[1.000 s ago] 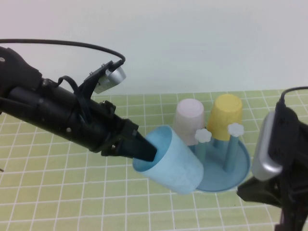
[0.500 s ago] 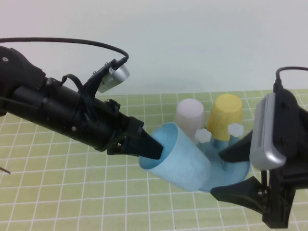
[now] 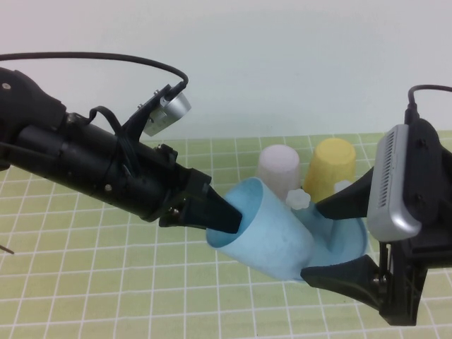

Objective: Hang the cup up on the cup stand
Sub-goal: Adjust the cup with two arms, then place the cup on the cup holder

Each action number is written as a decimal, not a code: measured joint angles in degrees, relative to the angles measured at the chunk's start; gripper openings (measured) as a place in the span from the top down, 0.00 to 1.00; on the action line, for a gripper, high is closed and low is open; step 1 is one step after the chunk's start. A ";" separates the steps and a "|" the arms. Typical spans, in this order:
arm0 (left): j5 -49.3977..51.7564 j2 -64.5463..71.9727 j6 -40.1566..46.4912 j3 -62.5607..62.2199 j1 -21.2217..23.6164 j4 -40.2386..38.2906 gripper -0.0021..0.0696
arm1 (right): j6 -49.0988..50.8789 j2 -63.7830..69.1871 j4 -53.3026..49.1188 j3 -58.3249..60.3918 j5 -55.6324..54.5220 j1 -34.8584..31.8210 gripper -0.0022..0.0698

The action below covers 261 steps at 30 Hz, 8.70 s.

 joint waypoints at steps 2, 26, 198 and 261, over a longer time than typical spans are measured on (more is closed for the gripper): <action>0.27 0.00 0.35 0.00 0.00 -0.50 0.96 | -1.89 0.12 1.09 0.00 -0.20 0.00 0.08; 2.44 0.00 5.85 0.00 0.00 -9.51 0.96 | -7.91 0.59 6.82 0.00 -1.61 0.00 0.20; -84.11 -27.78 77.86 18.52 -47.44 -42.78 0.54 | 52.94 -8.60 47.77 5.08 -31.07 -0.08 0.21; -25.06 -41.07 22.11 30.67 10.36 11.13 0.97 | -34.80 12.32 48.30 2.55 -26.06 -0.08 0.21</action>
